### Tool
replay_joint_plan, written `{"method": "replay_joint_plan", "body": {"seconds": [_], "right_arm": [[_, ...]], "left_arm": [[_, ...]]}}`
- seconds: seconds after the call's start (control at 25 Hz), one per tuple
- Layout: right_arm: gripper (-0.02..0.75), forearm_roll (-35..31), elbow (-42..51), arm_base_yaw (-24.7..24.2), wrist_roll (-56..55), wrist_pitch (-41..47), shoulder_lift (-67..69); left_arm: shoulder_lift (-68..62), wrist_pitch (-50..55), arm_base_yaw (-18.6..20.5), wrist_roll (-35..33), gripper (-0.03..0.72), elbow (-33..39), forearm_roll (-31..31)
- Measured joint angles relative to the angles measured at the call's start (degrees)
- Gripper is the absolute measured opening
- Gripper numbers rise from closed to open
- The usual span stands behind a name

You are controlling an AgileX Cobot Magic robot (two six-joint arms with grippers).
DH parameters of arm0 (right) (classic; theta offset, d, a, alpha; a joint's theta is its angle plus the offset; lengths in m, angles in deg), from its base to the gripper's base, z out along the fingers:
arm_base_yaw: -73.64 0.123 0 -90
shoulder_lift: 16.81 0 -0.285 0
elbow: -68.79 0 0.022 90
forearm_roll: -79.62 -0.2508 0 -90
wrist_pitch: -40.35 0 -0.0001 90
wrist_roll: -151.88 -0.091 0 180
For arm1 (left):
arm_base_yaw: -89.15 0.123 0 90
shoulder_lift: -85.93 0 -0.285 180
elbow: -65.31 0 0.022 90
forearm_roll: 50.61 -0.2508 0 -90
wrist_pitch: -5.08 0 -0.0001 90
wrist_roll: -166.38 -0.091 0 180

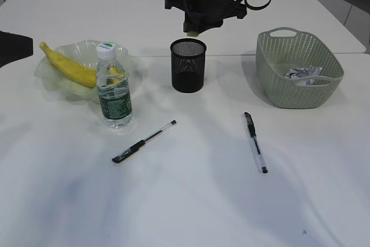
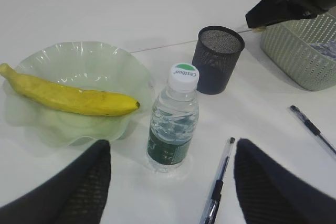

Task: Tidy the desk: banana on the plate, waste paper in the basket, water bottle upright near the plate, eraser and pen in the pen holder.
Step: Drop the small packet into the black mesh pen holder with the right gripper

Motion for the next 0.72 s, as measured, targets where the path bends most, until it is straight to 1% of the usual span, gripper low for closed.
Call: {"method": "replay_joint_plan", "body": {"seconds": [0.16, 0.28, 0.44, 0.72], "right_arm": [[0.216, 1.01, 0.00, 0.00, 0.00, -5.52, 0.00], [0.216, 3.14, 0.00, 0.00, 0.00, -7.51, 0.00], [0.216, 4.93, 0.00, 0.00, 0.00, -7.75, 0.00], [0.216, 3.72, 0.00, 0.00, 0.00, -8.09, 3.62]], "left_arm": [[0.00, 0.00, 0.00, 0.00, 0.515, 0.00, 0.00], [0.00, 0.00, 0.00, 0.00, 0.515, 0.00, 0.00], [0.00, 0.20, 0.00, 0.00, 0.515, 0.00, 0.00], [0.00, 0.61, 0.00, 0.00, 0.515, 0.00, 0.00]]}}
